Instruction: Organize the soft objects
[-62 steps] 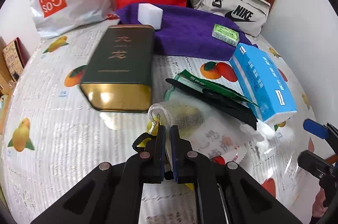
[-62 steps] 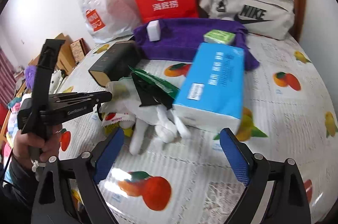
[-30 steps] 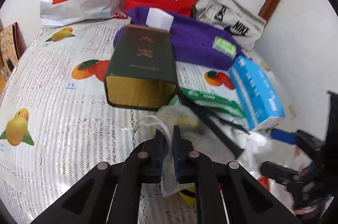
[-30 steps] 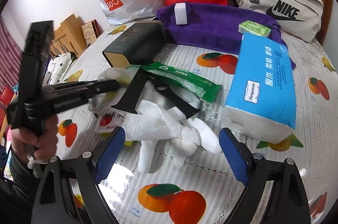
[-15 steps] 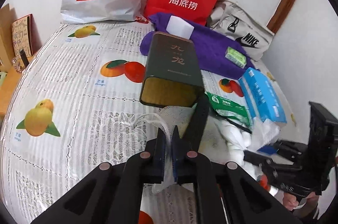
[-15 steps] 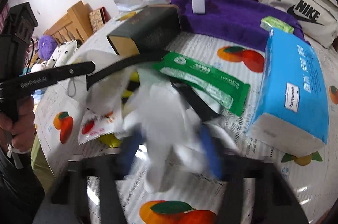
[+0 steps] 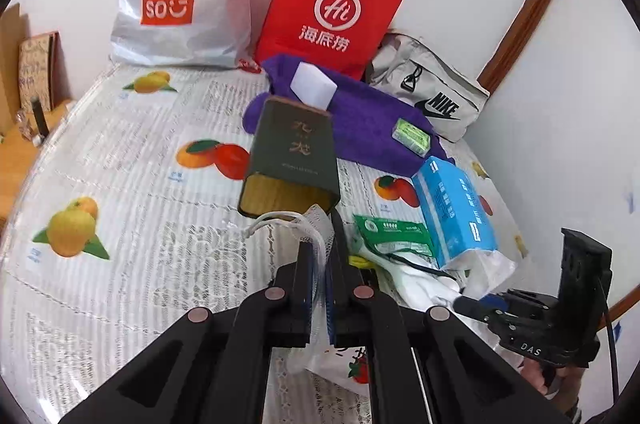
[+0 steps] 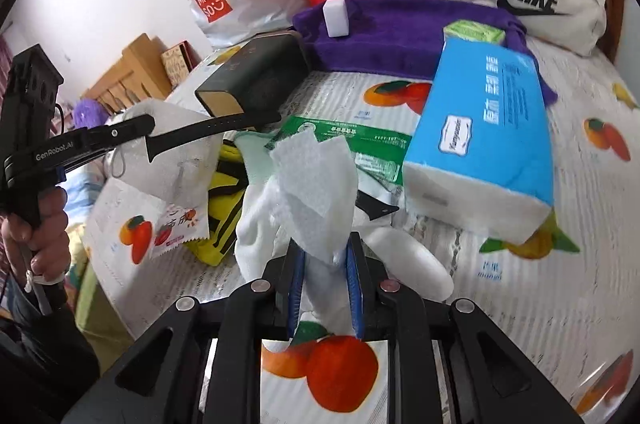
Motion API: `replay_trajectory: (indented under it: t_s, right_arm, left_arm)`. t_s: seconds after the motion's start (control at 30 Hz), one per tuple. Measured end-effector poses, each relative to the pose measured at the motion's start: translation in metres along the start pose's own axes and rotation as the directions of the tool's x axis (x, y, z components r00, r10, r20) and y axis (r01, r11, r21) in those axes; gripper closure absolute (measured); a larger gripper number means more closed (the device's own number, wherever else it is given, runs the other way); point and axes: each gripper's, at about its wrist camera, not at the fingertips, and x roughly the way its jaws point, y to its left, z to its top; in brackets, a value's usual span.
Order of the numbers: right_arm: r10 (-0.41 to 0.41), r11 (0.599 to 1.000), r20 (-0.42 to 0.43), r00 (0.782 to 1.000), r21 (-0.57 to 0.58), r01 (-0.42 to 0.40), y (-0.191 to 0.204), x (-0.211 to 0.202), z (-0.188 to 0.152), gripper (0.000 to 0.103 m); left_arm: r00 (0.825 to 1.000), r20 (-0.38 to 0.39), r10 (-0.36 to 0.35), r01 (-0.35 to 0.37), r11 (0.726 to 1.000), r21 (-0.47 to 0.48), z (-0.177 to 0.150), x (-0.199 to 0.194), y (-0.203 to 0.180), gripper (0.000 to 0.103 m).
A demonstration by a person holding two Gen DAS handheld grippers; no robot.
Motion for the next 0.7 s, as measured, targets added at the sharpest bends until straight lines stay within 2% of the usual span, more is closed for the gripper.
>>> replay_trajectory:
  t_s: [0.07,0.17,0.3,0.47,0.53,0.6,0.67,0.7]
  right_arm:
    - [0.003,1.0,0.007,1.0,-0.009,-0.003,0.002,-0.005,-0.003,0.08]
    - [0.001,1.0,0.006,1.0,-0.03,-0.001,0.006,-0.01,-0.007,0.08]
    - [0.002,1.0,-0.009,1.0,-0.028,-0.003,0.003,-0.009,-0.015,0.079]
    - [-0.003,1.0,-0.031,1.0,-0.002,0.003,-0.002,-0.006,-0.023,0.074]
    - [-0.005,1.0,-0.024,1.0,0.003,0.005,-0.003,-0.007,-0.023,0.051]
    - [-0.028,1.0,0.005,1.0,0.003,0.028,-0.003,-0.007,-0.021,0.045]
    - [-0.026,1.0,0.013,1.0,0.003,0.026,-0.005,-0.003,-0.019,0.053]
    - [-0.015,1.0,-0.003,1.0,0.005,0.015,-0.005,0.001,-0.018,0.071]
  left_arm:
    - [1.0,0.012,0.009,-0.009,1.0,0.003,0.0,-0.007,-0.001,0.097]
    - [0.999,0.029,-0.03,0.031,0.999,-0.009,0.002,-0.02,-0.001,0.097]
    - [0.999,0.01,0.03,-0.031,0.999,0.021,-0.004,-0.02,-0.003,0.097]
    - [0.998,-0.028,0.053,-0.053,0.999,0.001,-0.014,-0.016,0.006,0.097]
    - [0.996,-0.044,0.074,-0.075,0.997,-0.003,-0.019,-0.011,0.01,0.097]
    - [0.995,-0.064,0.079,-0.08,0.997,-0.016,-0.023,-0.005,0.015,0.097]
    - [0.994,-0.077,0.079,-0.082,0.996,-0.038,-0.025,-0.002,0.021,0.097]
    - [0.994,-0.077,0.076,-0.079,0.996,-0.044,-0.026,-0.002,0.023,0.097]
